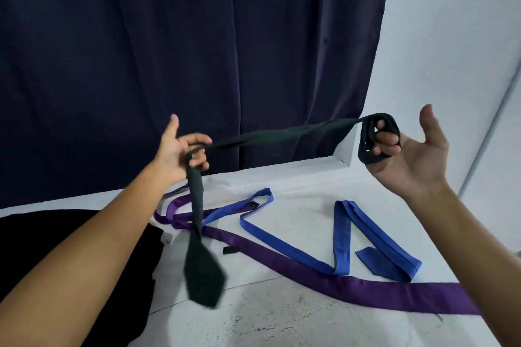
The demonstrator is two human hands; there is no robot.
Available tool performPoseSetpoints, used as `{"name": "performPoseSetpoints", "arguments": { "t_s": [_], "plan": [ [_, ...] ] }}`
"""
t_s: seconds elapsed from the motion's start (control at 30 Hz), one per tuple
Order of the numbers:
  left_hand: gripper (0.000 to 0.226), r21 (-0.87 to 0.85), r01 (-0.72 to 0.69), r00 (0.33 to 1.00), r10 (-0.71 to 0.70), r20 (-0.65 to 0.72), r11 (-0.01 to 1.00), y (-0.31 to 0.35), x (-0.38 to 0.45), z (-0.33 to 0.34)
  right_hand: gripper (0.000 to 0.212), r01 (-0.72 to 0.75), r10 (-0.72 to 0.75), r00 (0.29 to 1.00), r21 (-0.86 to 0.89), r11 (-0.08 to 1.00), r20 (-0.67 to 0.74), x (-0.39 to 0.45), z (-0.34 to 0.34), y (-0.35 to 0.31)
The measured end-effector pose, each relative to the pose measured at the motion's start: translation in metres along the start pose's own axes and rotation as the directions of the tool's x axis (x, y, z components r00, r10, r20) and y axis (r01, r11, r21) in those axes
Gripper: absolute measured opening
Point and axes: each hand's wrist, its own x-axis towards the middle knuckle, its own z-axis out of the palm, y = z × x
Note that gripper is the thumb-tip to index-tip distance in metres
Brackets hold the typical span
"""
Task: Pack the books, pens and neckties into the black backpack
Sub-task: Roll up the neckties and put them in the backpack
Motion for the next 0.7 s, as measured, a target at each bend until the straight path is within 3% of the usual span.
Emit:
{"name": "performPoseSetpoints", "arguments": {
  "t_s": [0.1, 0.17, 0.27, 0.37, 0.47, 0.53, 0.6, 0.7],
  "plan": [
    [0.082, -0.070, -0.080, 0.997, 0.077, -0.031, 0.994, 0.041, 0.008, -0.001, 0.059, 0.032, -0.027, 0.998, 0.076, 0.997, -0.062, -0.002, -0.003, 0.000],
    [0.081, 0.029, -0.098, 0.991, 0.101, -0.087, 0.995, 0.065, 0.015, -0.006, 0.058, 0.057, -0.044, 0.992, 0.117, 0.992, -0.116, -0.003, -0.006, -0.001],
    [0.073, 0.367, -0.049, 0.938, 0.168, -0.302, 0.929, 0.085, 0.026, -0.020, 0.057, 0.049, -0.035, 0.989, 0.095, 0.994, -0.142, -0.005, -0.006, -0.003],
    [0.057, 0.712, 0.023, 0.873, 0.334, -0.357, 0.702, 0.085, 0.032, -0.022, 0.059, -0.013, 0.017, 0.995, 0.040, 0.999, -0.096, -0.007, 0.001, 0.001],
    [0.019, 0.770, -0.222, 0.917, 0.396, -0.044, 0.599, 0.065, 0.022, 0.015, 0.060, -0.101, 0.101, 0.995, 0.002, 0.995, 0.009, -0.007, 0.015, 0.009],
    [0.031, 0.673, -0.416, 0.907, 0.328, 0.262, 0.612, 0.039, 0.001, 0.052, 0.064, -0.153, 0.154, 0.985, -0.022, 0.988, 0.081, -0.007, 0.026, 0.016],
    [0.051, 0.583, -0.511, 0.843, 0.232, 0.486, 0.632, 0.006, -0.017, 0.084, 0.068, -0.180, 0.187, 0.971, -0.062, 0.982, 0.151, -0.008, 0.037, 0.021],
    [0.062, 0.443, -0.496, 0.793, 0.182, 0.582, 0.747, -0.040, -0.037, 0.121, 0.071, -0.192, 0.212, 0.949, -0.108, 0.975, 0.232, -0.008, 0.052, 0.024]
  ]
}}
